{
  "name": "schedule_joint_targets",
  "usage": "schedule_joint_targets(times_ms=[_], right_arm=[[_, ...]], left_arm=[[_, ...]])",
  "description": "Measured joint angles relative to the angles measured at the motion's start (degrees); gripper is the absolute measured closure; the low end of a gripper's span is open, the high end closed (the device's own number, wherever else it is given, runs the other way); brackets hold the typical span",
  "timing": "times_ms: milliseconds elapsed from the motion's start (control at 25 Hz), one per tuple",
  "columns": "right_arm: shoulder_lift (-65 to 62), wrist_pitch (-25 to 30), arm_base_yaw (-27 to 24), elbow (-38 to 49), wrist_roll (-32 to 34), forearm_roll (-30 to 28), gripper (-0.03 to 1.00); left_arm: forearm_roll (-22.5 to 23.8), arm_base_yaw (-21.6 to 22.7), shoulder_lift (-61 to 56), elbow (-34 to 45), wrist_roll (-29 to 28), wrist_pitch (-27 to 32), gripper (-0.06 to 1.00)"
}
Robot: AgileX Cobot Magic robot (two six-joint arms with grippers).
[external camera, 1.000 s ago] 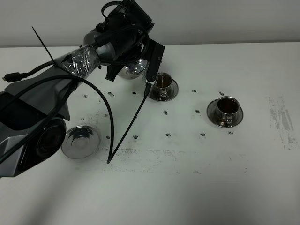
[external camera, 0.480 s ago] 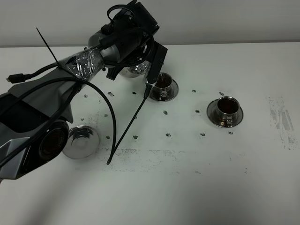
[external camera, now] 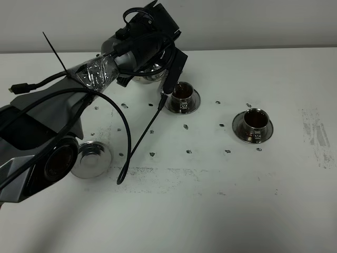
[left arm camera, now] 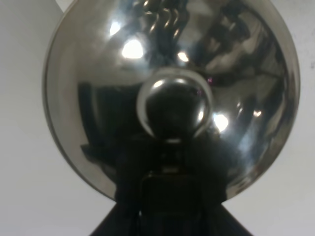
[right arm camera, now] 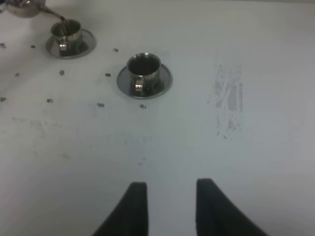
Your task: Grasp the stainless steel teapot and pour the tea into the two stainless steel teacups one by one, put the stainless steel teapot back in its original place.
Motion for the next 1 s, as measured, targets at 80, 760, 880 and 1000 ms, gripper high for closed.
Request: schedule_joint_targets(times_ms=[80, 760, 880, 1000], right_arm=[[0.0, 0.0, 0.0, 0.0, 0.0, 0.0, 0.74], [0.0, 0.0, 0.0, 0.0, 0.0, 0.0, 0.74], [0.0, 0.0, 0.0, 0.0, 0.0, 0.0, 0.74], [0.0, 0.0, 0.0, 0.0, 0.0, 0.0, 0.74]], left_arm=[[0.1, 0.0, 0.0, 0.0, 0.1, -0.2, 0.75], [2.6, -0.8, 0.0, 0.0, 0.2, -1.9, 0.75], [2.7, -1.2, 0.0, 0.0, 1.1, -1.9, 0.75], [3.0, -1.5, 0.0, 0.0, 1.4, -1.9, 0.75]])
